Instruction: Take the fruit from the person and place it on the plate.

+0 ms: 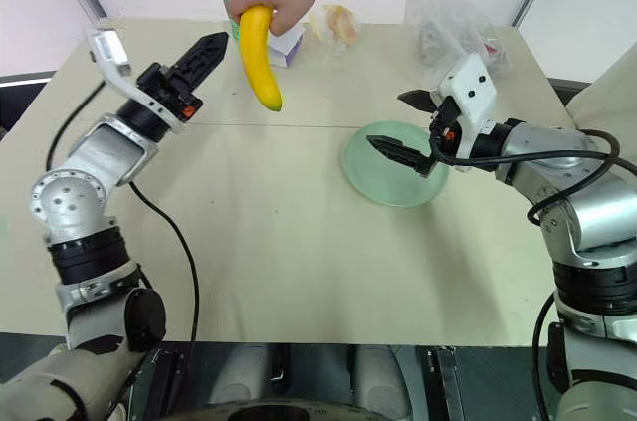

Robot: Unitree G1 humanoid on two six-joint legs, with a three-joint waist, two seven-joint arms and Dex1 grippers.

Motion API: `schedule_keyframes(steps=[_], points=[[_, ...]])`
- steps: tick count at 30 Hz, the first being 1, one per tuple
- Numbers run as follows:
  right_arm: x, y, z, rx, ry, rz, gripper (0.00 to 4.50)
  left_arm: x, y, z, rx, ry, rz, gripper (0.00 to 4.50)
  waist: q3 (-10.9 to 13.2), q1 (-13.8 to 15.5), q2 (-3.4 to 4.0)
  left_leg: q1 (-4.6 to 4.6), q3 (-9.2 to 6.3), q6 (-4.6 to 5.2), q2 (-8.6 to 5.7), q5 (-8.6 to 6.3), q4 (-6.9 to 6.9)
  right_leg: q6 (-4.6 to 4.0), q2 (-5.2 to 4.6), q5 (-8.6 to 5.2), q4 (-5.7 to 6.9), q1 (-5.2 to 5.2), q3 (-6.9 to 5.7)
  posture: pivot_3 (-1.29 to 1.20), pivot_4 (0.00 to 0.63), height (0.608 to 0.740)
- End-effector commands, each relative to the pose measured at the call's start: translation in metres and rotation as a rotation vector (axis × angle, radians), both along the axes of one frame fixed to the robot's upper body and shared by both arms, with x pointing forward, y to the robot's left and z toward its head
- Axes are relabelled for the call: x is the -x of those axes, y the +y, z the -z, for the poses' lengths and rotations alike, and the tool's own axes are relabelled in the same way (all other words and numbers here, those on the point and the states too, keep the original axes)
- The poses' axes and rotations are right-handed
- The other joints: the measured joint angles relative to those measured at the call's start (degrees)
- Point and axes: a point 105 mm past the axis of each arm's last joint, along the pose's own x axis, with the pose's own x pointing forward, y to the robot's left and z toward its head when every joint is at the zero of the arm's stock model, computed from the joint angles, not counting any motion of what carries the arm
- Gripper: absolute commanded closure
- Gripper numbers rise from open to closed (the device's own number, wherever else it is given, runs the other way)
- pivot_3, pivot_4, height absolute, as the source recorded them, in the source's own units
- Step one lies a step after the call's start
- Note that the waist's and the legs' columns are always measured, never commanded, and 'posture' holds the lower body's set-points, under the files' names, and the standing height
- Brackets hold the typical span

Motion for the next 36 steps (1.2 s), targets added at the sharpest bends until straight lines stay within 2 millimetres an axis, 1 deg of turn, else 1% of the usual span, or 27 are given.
schedule_keyframes(steps=[1, 7, 11, 21, 24, 28, 29, 30, 36], points=[[0.002, 0.001, -0.013, 0.002, -0.059, 0.002, 0.0, -0.004, -0.004, -0.01, 0.031, -0.008, 0.017, 0.02, 0.0, 0.01, 0.0, 0.0, 0.02, 0.0, 0.0, 0.0, 0.0, 0.0, 0.01, 0.0, 0.0, 0.0, 0.0, 0.0, 0.15, 0.731], [0.003, -0.002, -0.014, 0.003, -0.066, 0.02, 0.0, -0.018, -0.012, -0.008, 0.034, 0.013, 0.032, 0.02, 0.0, 0.08, 0.0, 0.0, 0.05, 0.0, -0.01, 0.0, 0.0, 0.0, 0.01, 0.0, -0.01, 0.0, -0.01, 0.0, 0.15, 0.731], [0.004, -0.005, -0.014, 0.003, -0.071, 0.037, 0.0, -0.03, -0.018, -0.003, 0.029, 0.032, 0.047, 0.02, 0.0, 0.08, 0.0, 0.0, 0.06, -0.01, -0.02, 0.0, 0.0, 0.0, 0.01, 0.0, -0.02, 0.0, -0.01, 0.0, 0.15, 0.731], [0.007, -0.008, -0.014, 0.002, -0.074, 0.058, 0.0, -0.04, -0.037, 0.002, -0.014, 0.039, 0.123, 0.02, 0.0, 0.04, 0.0, 0.0, 0.07, -0.01, -0.02, 0.0, -0.01, 0.0, 0.01, 0.0, -0.03, 0.0, -0.01, 0.0, 0.15, 0.731], [0.008, -0.009, -0.013, 0.001, -0.071, 0.064, 0.0, -0.041, -0.041, 0.004, -0.035, 0.033, 0.137, 0.82, 0.0, 0.06, 0.0, 0.0, 0.06, -0.01, -0.02, 0.0, -0.01, 0.0, 0.01, 0.0, -0.03, 0.0, -0.01, 0.0, 0.15, 0.731], [0.008, -0.01, -0.012, 0.001, -0.072, 0.073, 0.0, -0.041, -0.044, 0.003, -0.055, 0.023, 0.15, 2.87, 0.0, 0.02, 0.0, 0.0, 0.06, -0.01, -0.02, 0.0, -0.02, 0.0, 0.01, 0.0, -0.04, 0.0, -0.01, 0.0, 0.15, 0.731], [0.008, -0.01, -0.012, 0.001, -0.072, 0.074, 0.0, -0.041, -0.044, 0.003, -0.056, 0.021, 0.153, 3.31, 0.0, 0.01, 0.0, 0.0, 0.06, -0.01, -0.02, 0.0, -0.02, 0.0, 0.01, 0.0, -0.04, 0.0, -0.01, 0.0, 0.15, 0.731], [0.008, -0.01, -0.012, 0.001, -0.072, 0.075, 0.0, -0.04, -0.044, 0.003, -0.057, 0.02, 0.155, 3.37, 0.0, 0.01, 0.0, 0.0, 0.05, -0.01, -0.02, 0.0, -0.02, 0.0, 0.01, 0.0, -0.03, 0.0, -0.01, 0.0, 0.15, 0.731], [0.008, -0.011, -0.012, -0.001, -0.074, 0.078, 0.0, -0.037, -0.049, 0.006, -0.11, 0.014, 0.183, 3.37, 0.0, 0.01, 0.0, 0.0, 0.05, -0.01, -0.02, 0.0, -0.03, 0.0, 0.02, 0.0, -0.04, -0.01, -0.01, 0.0, 0.15, 0.731]])
